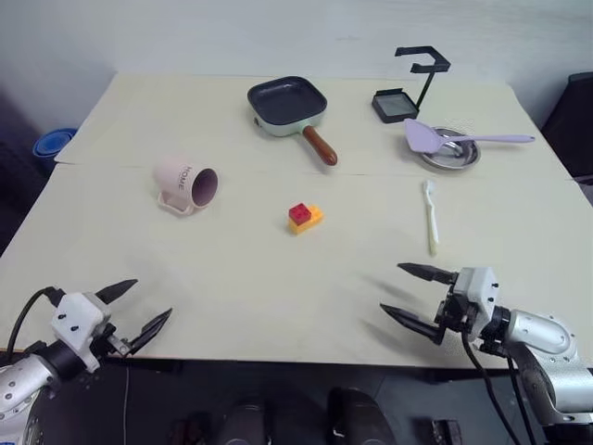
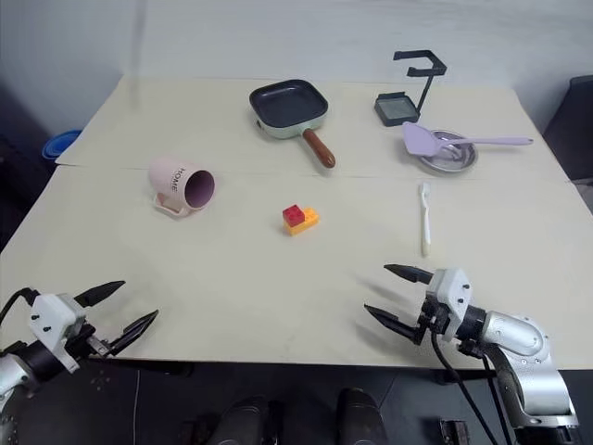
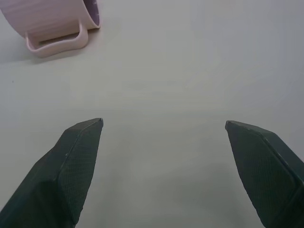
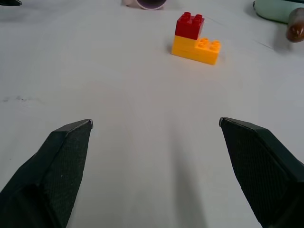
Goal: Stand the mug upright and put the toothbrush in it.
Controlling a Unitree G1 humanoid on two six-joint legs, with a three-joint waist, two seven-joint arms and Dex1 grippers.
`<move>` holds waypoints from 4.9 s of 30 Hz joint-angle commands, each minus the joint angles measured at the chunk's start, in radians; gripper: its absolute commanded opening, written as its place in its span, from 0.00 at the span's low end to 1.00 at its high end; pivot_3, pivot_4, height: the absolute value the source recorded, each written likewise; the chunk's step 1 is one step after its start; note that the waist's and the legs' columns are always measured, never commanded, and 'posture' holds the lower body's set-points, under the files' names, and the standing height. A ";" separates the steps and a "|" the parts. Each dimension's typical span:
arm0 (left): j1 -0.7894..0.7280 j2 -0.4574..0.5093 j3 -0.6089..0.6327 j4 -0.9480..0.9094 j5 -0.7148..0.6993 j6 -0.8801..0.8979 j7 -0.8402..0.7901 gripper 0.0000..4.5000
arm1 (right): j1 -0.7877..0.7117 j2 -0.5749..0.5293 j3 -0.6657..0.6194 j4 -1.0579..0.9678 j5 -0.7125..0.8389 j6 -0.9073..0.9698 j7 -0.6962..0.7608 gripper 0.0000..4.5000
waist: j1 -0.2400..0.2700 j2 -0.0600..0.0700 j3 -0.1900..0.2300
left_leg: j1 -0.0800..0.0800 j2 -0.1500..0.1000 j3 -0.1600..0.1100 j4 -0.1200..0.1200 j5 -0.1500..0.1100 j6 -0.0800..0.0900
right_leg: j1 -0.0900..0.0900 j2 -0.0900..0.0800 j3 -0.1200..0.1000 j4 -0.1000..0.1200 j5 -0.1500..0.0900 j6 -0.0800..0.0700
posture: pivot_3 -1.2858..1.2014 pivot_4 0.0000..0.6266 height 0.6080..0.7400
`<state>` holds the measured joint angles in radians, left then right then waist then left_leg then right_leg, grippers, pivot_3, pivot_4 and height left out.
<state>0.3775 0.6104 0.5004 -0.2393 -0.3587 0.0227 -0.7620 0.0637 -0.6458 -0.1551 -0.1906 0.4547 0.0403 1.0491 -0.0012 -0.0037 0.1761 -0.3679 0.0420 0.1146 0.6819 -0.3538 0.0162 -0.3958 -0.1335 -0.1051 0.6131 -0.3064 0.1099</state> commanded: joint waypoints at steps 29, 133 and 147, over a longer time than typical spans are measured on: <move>-0.157 0.127 -0.053 -0.115 -0.225 0.327 -0.046 0.96 | 0.011 0.153 -0.047 0.005 0.155 -0.225 0.022 1.00 | 0.003 0.000 0.000 | 0.001 -0.001 -0.001 0.000 0.002 -0.001 | 0.000 0.002 -0.001 0.004 0.000 -0.001 | 0.52 0.24 1.00; -1.383 0.213 -0.585 1.464 0.530 -0.325 -0.299 0.99 | 0.014 0.168 -0.018 0.006 0.107 -0.283 0.025 1.00 | -0.010 -0.006 0.003 | -0.002 -0.011 0.008 0.002 0.005 0.001 | -0.003 0.001 -0.013 0.012 0.000 0.000 | 0.52 0.24 1.00; -1.469 0.048 -0.667 1.508 0.598 -0.241 -0.355 0.25 | 0.042 0.196 -0.023 0.027 0.096 -0.345 0.003 1.00 | 0.006 -0.006 0.003 | -0.001 -0.012 0.007 0.003 0.006 0.002 | -0.002 0.000 -0.011 0.013 0.001 0.002 | 0.52 0.24 1.00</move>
<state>-1.1156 0.6744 -0.1388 1.2607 0.2143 -0.2219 -1.0850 0.0993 -0.4558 -0.1634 -0.1521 0.5486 -0.2840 1.0569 0.0052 -0.0098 0.1789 -0.3687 0.0299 0.1218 0.6847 -0.3474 0.0185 -0.3976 -0.1330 -0.1165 0.6260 -0.3057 0.1115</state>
